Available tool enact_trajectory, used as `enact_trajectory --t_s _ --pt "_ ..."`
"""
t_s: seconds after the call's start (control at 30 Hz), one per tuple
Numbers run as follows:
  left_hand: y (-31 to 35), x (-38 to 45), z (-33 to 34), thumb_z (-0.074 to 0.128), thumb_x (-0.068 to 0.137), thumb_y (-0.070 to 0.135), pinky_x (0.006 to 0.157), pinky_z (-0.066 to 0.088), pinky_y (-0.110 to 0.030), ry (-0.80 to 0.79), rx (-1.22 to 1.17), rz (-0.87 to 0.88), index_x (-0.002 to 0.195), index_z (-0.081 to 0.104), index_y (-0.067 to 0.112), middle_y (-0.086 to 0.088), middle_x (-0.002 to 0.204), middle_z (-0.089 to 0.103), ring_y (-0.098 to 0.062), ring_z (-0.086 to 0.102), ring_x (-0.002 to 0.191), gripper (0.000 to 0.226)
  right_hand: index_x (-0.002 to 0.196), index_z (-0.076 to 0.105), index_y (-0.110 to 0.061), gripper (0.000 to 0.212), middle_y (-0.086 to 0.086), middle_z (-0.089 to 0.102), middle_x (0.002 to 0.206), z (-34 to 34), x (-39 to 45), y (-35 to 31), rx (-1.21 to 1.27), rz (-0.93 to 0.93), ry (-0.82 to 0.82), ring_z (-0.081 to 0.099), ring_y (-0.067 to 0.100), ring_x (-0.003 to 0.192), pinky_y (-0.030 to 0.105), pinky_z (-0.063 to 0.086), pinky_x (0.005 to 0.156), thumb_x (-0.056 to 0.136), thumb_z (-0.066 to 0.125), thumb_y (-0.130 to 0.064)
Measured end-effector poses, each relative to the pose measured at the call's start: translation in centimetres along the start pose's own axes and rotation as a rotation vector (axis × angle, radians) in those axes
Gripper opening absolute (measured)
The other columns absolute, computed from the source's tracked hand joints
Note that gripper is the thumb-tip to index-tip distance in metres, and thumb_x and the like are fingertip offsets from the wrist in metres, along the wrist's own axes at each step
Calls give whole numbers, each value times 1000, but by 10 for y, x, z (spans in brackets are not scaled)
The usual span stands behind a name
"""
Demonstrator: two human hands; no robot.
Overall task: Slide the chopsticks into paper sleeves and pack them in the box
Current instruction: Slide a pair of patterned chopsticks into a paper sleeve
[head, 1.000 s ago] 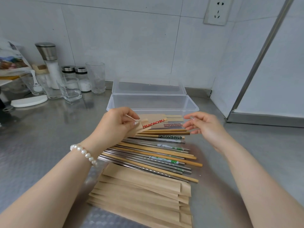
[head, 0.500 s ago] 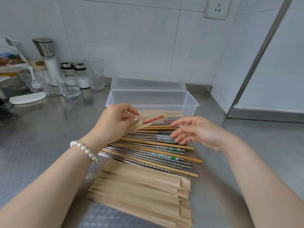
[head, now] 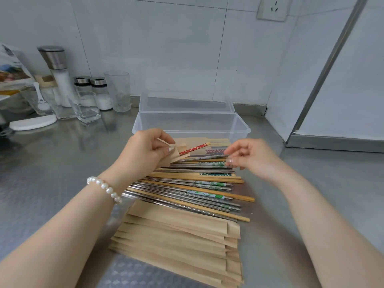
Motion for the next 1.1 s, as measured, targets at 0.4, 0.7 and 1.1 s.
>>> enact_trajectory --t_s 0.4,0.7,1.1 --pt "2 -4 11 63 84 9 69 51 -23 -81 6 -8 80 63 19 12 67 68 -8 66 67 11 72 64 -25 17 -13 57 67 8 9 16 -349 -2 44 51 4 66 23 41 69 84 66 -12" --pt "2 -4 13 62 84 8 69 52 -23 -89 13 -14 81 63 19 8 72 69 -10 68 68 12 67 61 -22 20 -4 55 59 6 16 24 -337 16 35 49 9 55 27 45 63 78 71 -8" --pt "3 -5 14 63 84 9 75 52 -27 -93 11 -12 81 63 18 6 73 70 -8 66 72 9 68 63 -21 19 -6 55 61 10 19 29 -284 19 -70 45 5 55 19 36 57 80 70 -8"
Point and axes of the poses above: each hand's wrist, its own x-axis towards the middle knuckle, its own z-axis out of the palm, y = z × x, the point moved 8 cm from there along x, towards the middle knuckle
